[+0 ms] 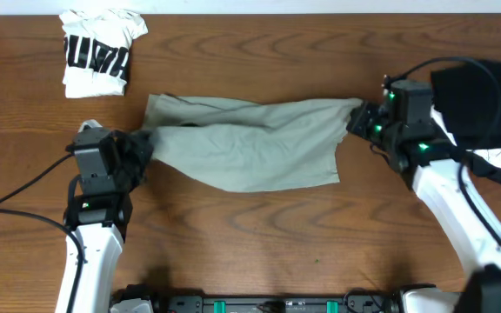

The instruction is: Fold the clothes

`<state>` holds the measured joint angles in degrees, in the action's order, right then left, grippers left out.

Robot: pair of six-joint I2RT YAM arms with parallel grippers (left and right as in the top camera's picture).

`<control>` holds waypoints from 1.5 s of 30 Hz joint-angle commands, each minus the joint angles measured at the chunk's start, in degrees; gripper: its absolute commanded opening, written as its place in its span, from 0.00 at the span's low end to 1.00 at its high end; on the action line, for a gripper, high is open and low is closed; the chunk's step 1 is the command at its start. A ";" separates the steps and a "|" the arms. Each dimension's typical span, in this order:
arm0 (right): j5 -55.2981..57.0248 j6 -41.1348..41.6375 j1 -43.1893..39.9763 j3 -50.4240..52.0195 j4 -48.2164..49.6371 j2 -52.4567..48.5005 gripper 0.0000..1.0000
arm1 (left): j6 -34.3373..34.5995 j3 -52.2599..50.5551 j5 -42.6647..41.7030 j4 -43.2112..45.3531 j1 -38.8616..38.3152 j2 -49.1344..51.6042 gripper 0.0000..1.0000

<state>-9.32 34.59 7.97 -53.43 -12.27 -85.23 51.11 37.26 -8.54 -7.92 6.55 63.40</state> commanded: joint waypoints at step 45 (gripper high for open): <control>-0.50 0.24 8.13 2.75 -19.21 -12.33 0.63 | 0.61 0.81 6.01 0.28 0.24 14.36 0.06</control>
<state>-10.57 32.82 14.79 -51.03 -31.64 -96.88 51.27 37.26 -3.42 -7.46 6.55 77.60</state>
